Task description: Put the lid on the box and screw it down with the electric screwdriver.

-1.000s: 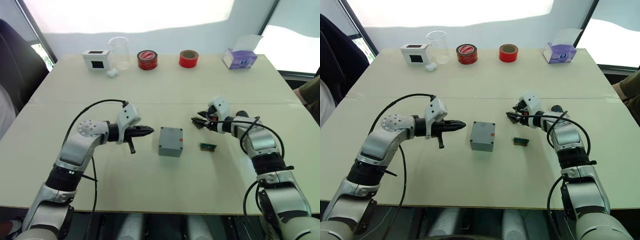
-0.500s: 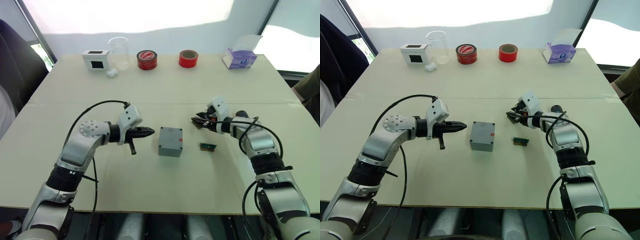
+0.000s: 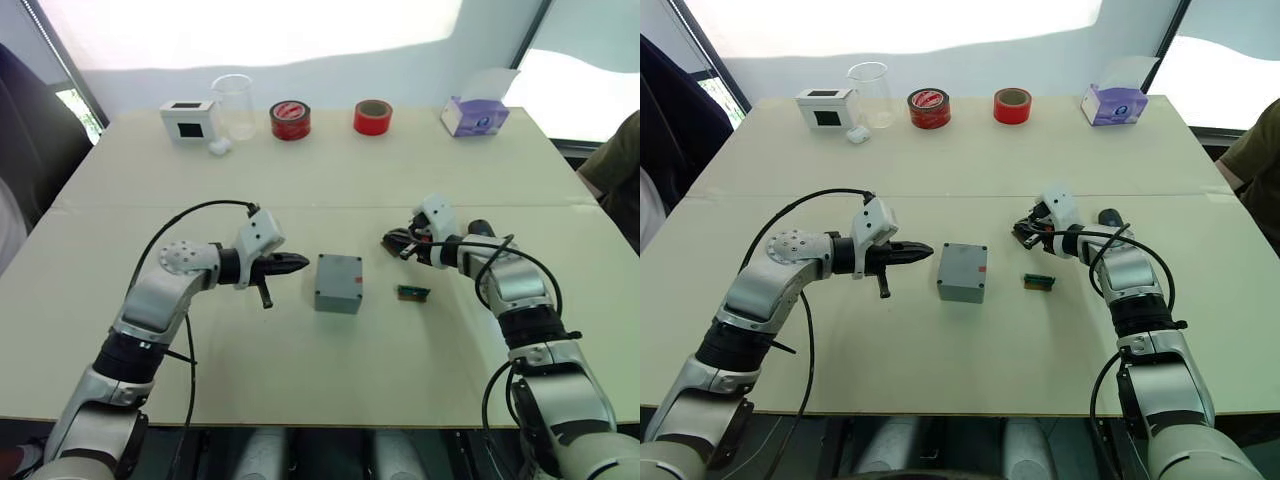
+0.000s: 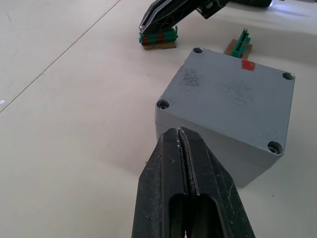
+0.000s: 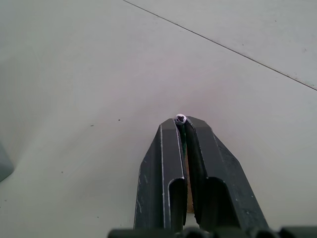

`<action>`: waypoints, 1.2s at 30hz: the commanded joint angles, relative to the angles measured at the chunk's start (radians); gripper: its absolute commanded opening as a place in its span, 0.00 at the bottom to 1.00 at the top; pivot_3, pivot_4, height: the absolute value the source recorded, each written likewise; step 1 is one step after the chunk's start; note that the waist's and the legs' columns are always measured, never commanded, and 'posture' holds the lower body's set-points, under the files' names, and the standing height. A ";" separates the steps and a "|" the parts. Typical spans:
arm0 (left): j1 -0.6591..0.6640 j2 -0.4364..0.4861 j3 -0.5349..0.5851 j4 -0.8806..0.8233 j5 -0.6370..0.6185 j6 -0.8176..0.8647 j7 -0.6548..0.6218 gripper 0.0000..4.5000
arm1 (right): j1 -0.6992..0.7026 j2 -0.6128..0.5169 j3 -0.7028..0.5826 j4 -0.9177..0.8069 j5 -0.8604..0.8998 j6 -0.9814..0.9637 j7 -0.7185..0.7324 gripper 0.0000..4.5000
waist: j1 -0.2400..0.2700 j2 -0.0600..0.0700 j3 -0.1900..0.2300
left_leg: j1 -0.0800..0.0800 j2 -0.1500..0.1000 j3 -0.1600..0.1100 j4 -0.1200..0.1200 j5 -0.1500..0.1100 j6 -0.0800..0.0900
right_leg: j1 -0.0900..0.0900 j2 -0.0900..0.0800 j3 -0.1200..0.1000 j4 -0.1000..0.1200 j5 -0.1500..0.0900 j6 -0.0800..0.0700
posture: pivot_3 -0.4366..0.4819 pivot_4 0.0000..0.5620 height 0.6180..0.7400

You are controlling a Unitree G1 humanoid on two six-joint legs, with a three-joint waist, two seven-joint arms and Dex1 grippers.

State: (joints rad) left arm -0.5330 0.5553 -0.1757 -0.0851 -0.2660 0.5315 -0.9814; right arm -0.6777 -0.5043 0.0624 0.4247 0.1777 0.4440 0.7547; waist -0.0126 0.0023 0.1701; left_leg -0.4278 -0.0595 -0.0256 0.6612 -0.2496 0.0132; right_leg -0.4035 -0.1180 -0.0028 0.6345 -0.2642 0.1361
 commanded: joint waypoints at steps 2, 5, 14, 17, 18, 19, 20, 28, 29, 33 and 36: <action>-0.009 0.004 0.006 -0.018 -0.001 -0.018 0.001 0.00 | -0.021 -0.004 -0.023 -0.017 0.002 -0.009 0.003 0.01 | 0.001 0.000 0.000 | 0.000 0.000 0.000 0.000 0.000 0.000 | 0.000 0.000 0.000 0.000 0.000 0.000 | 0.48 0.27 1.00; -0.009 0.004 0.005 -0.015 0.000 -0.020 0.001 0.00 | -0.023 -0.005 -0.027 -0.021 0.007 -0.002 0.003 0.01 | 0.001 0.000 0.000 | 0.000 0.000 0.000 0.000 0.000 0.000 | 0.000 0.000 0.000 0.000 0.000 0.000 | 0.48 0.27 1.00; -0.008 0.004 0.007 -0.015 -0.004 -0.019 -0.002 0.00 | -0.029 0.006 -0.076 -0.076 0.043 0.025 -0.011 0.01 | 0.000 0.000 0.000 | 0.000 0.000 0.000 0.000 0.000 0.000 | 0.000 0.000 0.000 0.000 0.000 0.000 | 0.48 0.27 1.00; -0.006 0.006 0.011 -0.017 -0.009 -0.017 -0.005 0.00 | -0.032 0.005 -0.089 -0.096 0.054 0.035 -0.014 0.01 | 0.001 0.000 0.000 | 0.000 0.000 0.000 0.000 0.000 0.000 | 0.000 0.000 0.000 0.000 0.000 0.000 | 0.48 0.27 1.00; -0.006 0.007 0.012 -0.019 -0.011 -0.016 -0.006 0.00 | -0.032 0.004 -0.091 -0.101 0.055 0.032 -0.013 0.01 | 0.001 0.000 0.000 | 0.000 0.000 0.000 0.000 0.000 0.000 | 0.000 0.000 0.000 0.000 0.000 0.000 | 0.48 0.27 1.00; -0.003 0.009 0.016 -0.026 -0.018 -0.010 -0.010 0.00 | -0.031 0.004 -0.097 -0.114 0.062 0.031 -0.013 0.01 | 0.001 0.000 0.000 | 0.000 0.000 0.000 0.000 0.000 0.000 | 0.000 0.000 0.000 0.000 0.000 0.000 | 0.48 0.27 1.00; 0.000 0.011 0.020 -0.035 -0.026 -0.003 -0.014 0.00 | -0.029 0.006 -0.103 -0.130 0.071 0.032 -0.012 0.01 | 0.001 0.000 0.000 | 0.000 0.000 0.000 0.000 0.000 0.000 | 0.000 0.000 0.000 0.000 0.000 0.000 | 0.48 0.27 1.00; 0.040 0.080 0.083 -0.167 -0.143 0.103 -0.057 0.00 | 0.080 -0.021 -0.141 -0.431 0.195 0.140 0.040 0.01 | 0.002 0.000 0.000 | 0.000 0.000 0.000 -0.001 -0.001 0.001 | -0.001 0.000 0.000 0.000 0.000 0.000 | 0.48 0.27 1.00; 0.047 0.094 0.093 -0.189 -0.160 0.119 -0.063 0.00 | 0.114 -0.029 -0.143 -0.501 0.220 0.175 0.044 0.01 | 0.003 0.000 0.000 | 0.000 0.000 0.000 -0.001 -0.002 0.004 | 0.000 0.000 0.000 0.000 0.000 0.000 | 0.48 0.27 1.00; 0.057 0.125 0.100 -0.234 -0.189 0.145 -0.061 0.00 | 0.221 -0.044 -0.120 -0.686 0.275 0.270 0.029 0.01 | 0.004 0.000 0.000 | 0.000 0.000 -0.001 -0.001 -0.003 0.004 | 0.000 0.000 0.001 0.000 0.000 0.000 | 0.48 0.27 1.00; 0.052 0.120 0.090 -0.230 -0.189 0.148 -0.052 0.00 | 0.256 -0.031 -0.104 -0.720 0.277 0.293 0.005 0.01 | 0.002 0.000 0.000 | 0.000 0.000 -0.001 0.000 -0.003 0.004 | 0.000 0.000 0.001 0.000 0.000 0.000 | 0.48 0.27 1.00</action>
State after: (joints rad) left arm -0.4728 0.6715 -0.0977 -0.2913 -0.4421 0.6818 -1.0395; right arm -0.4241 -0.5394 -0.0380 -0.2425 0.4366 0.7287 0.7766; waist -0.0108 0.0024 0.1700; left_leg -0.4275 -0.0594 -0.0261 0.6607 -0.2523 0.0176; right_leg -0.4038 -0.1184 -0.0022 0.6351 -0.2642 0.1360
